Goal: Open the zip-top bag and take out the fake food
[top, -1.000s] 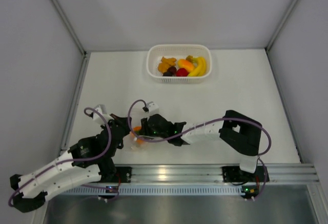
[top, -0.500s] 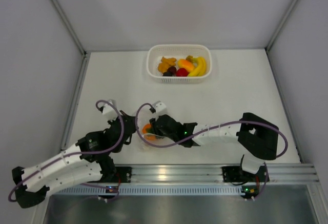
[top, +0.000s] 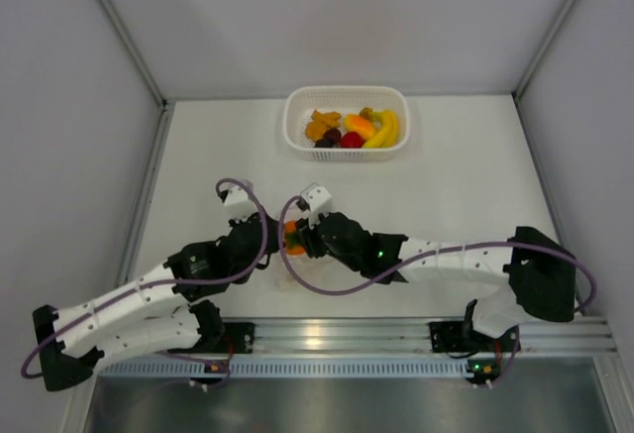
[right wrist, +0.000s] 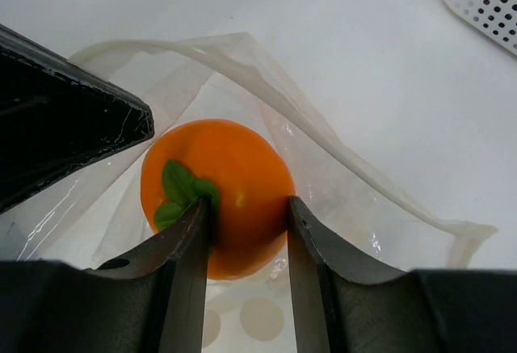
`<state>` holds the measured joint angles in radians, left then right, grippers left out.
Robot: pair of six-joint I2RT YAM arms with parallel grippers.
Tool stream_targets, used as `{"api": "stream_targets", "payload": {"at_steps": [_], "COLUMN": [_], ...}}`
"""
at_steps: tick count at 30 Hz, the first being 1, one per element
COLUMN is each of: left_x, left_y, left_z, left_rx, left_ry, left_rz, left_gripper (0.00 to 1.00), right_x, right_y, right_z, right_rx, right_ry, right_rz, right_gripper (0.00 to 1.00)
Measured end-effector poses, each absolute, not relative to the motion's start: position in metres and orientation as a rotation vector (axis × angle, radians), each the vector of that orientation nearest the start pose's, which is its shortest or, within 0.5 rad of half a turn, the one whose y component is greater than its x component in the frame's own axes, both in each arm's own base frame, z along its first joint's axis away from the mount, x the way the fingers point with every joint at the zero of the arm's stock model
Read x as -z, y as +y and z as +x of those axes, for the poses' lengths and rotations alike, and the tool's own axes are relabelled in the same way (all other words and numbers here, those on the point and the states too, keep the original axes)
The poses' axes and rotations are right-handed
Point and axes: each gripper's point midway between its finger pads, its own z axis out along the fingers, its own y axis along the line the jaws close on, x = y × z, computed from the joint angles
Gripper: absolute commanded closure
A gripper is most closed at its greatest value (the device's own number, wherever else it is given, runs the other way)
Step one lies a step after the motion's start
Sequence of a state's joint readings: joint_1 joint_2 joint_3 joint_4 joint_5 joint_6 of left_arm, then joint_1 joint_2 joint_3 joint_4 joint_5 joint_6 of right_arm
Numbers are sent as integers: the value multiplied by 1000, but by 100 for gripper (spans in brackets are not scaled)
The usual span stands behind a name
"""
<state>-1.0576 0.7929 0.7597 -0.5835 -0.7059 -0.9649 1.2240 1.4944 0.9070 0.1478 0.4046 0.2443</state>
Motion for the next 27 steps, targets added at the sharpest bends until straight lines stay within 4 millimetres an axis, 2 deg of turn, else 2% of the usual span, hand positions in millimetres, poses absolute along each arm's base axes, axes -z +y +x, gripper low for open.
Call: {"api": "stream_targets", "payload": {"at_steps": [9, 19, 27], "left_x": [-197, -187, -186], "left_y": [-177, -178, -177], "left_z": [205, 210, 212], "left_rx": [442, 377, 357], "left_ry": [2044, 2058, 2053], "left_rz": [-269, -262, -271], "left_gripper": [100, 100, 100], "right_x": [-166, -205, -213], "right_y": [368, 349, 335], "right_z": [198, 191, 186], "right_rx": [-546, -599, -587], "right_ry": [1853, 1796, 1803], "right_rz": [-717, -682, -689], "right_gripper": [89, 89, 88]}}
